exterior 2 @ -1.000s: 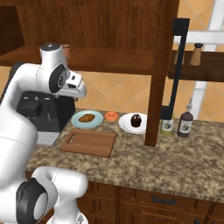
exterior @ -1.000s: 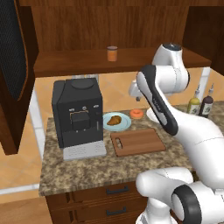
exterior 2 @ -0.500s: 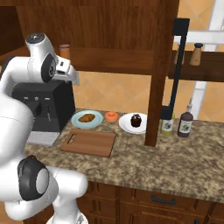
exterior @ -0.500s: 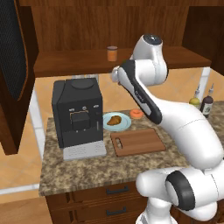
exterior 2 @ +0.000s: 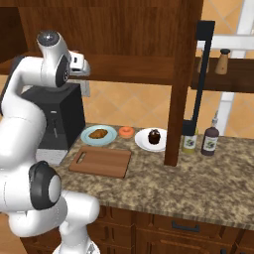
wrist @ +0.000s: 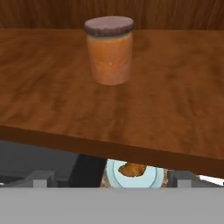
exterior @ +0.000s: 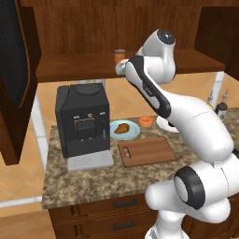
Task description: From the different types of pastries on the counter, select a croissant and place it on the cutting board. Then retrieve a jar of jam from the cabinet and place it alongside the croissant on the cutting board.
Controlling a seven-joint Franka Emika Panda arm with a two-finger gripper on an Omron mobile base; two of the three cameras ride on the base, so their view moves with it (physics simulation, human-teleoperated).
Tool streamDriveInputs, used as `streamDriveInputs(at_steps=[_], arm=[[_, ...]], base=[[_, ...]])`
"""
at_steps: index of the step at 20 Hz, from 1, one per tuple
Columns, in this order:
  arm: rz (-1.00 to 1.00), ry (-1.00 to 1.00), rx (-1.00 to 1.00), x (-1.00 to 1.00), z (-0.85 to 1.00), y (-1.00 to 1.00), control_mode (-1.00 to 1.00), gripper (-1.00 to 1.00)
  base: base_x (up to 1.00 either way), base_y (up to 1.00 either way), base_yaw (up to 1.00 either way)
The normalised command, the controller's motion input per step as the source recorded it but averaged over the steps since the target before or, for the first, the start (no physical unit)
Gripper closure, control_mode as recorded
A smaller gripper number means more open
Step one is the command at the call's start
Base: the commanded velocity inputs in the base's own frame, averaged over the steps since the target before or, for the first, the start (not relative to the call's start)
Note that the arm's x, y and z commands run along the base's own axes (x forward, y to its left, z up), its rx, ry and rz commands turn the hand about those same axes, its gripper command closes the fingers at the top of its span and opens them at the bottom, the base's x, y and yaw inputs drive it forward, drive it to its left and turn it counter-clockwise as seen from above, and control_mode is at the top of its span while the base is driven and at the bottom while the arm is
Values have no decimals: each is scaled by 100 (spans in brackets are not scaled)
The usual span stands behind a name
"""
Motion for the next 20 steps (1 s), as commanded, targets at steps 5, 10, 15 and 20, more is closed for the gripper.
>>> streamDriveInputs(at_steps=[5, 10, 15, 20], arm=[[0, -1, 0, 73, 2, 3, -100, -100], [0, 10, 0, 52, 27, 3, -100, -100], [0, 4, 0, 50, 18, 13, -100, -100], [0, -7, 0, 22, -1, 12, -100, -100]], base=[[0, 0, 0], [0, 0, 0], [0, 0, 0], [0, 0, 0]])
